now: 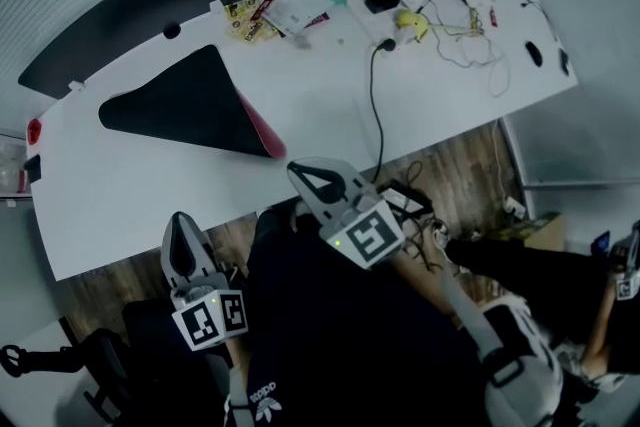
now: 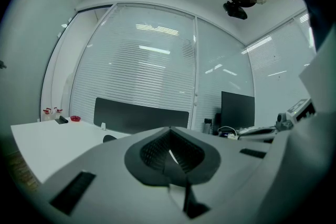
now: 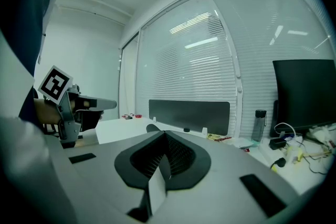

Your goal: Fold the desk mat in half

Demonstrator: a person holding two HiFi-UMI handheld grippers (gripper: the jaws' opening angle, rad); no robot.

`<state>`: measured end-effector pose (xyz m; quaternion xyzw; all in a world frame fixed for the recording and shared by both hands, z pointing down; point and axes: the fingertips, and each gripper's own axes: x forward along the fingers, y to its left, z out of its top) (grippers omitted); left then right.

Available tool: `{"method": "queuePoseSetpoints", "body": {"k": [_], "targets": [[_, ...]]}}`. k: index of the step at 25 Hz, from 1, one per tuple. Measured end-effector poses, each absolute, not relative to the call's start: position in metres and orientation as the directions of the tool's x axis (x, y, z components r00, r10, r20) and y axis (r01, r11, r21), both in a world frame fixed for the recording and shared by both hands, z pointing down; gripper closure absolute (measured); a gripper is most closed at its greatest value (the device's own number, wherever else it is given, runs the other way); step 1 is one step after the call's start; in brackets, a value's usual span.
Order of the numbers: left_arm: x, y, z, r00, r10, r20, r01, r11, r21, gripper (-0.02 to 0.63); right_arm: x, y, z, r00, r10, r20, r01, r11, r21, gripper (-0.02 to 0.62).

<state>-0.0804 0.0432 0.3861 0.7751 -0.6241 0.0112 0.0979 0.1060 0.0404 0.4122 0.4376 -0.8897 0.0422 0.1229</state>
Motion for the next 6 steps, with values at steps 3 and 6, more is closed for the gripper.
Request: {"method": "queuePoseSetpoints", "body": {"k": [3, 6], "targets": [[-0.0787, 0.04, 0.3859, 0.23, -0.963, 0.138, -0.968, -0.212, 0.136, 0.603, 0.1067, 0.0392, 0.4141, -0.582, -0.771, 0.259, -0.792, 0.609, 0.035, 0.597], [-0.0793, 0.038, 0.3859, 0.233, -0.962, 0.139, -0.967, -0.215, 0.133, 0.603, 0.1058, 0.0383, 0.4151, -0.581, -0.771, 0.261, -0.791, 0.61, 0.041, 0.597]]}}
